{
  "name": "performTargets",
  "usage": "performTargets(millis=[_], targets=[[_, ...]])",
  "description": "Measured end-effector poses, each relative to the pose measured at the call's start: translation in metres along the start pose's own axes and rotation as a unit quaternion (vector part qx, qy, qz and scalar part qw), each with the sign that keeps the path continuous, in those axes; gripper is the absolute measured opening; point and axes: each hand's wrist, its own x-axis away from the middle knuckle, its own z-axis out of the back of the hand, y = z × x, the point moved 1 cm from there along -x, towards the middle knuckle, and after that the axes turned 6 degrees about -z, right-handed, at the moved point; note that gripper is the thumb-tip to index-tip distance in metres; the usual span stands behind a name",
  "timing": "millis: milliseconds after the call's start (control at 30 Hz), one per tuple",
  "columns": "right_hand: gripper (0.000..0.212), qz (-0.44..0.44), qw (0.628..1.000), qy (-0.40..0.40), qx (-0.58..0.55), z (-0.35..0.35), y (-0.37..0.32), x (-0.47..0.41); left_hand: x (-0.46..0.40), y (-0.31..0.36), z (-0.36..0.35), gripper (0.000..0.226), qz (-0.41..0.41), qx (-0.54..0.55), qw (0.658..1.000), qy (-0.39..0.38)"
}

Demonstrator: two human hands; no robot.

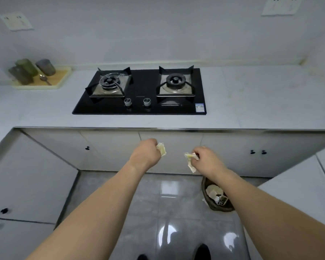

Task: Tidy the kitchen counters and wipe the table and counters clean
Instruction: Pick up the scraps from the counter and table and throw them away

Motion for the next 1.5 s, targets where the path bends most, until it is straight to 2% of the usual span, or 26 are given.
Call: performTargets(millis=[200,300,400,467,533,600,700,867,1100,1333,1500], targets=[[0.005,-0.045,0.998,0.005,-0.036,0.052,0.091,-0.005,-0.039,0.095,-0.049,0.006,-0.045,-0.025,0.998,-0.030],[0.004,-0.095,0.994,0.011,-0.055,0.069,0.123,-0.007,-0.055,0.127,-0.070,0.006,-0.069,-0.046,0.994,-0.066],[0.007,-0.128,0.989,0.008,-0.075,0.073,0.144,-0.008,-0.068,0.142,-0.086,0.010,-0.078,-0.065,0.990,-0.101],[0.002,-0.149,0.986,-0.001,-0.078,0.074,0.155,-0.011,-0.081,0.150,-0.095,0.011,-0.082,-0.062,0.988,-0.119],[0.014,-0.173,0.981,0.002,-0.087,0.075,0.167,-0.019,-0.099,0.156,-0.107,0.008,-0.094,-0.060,0.984,-0.137],[0.003,-0.207,0.973,0.016,-0.096,0.076,0.180,-0.026,-0.117,0.161,-0.120,0.008,-0.105,-0.051,0.979,-0.167],[0.022,-0.261,0.959,0.030,-0.108,0.081,0.198,-0.039,-0.145,0.170,-0.140,0.012,-0.119,-0.050,0.970,-0.205],[0.025,-0.310,0.941,0.035,-0.127,0.079,0.232,-0.054,-0.170,0.187,-0.177,0.012,-0.128,-0.052,0.959,-0.248],[0.024,-0.340,0.929,0.011,-0.143,0.047,0.281,-0.081,-0.196,0.199,-0.239,0.011,-0.114,-0.042,0.949,-0.292],[0.033,-0.363,0.923,-0.013,-0.128,-0.054,0.376,-0.132,-0.235,0.151,-0.378,0.030,-0.072,-0.059,0.943,-0.320],[0.029,-0.361,0.926,-0.024,-0.109,-0.137,0.436,-0.163,-0.255,0.117,-0.489,0.030,-0.103,-0.118,0.928,-0.339]])
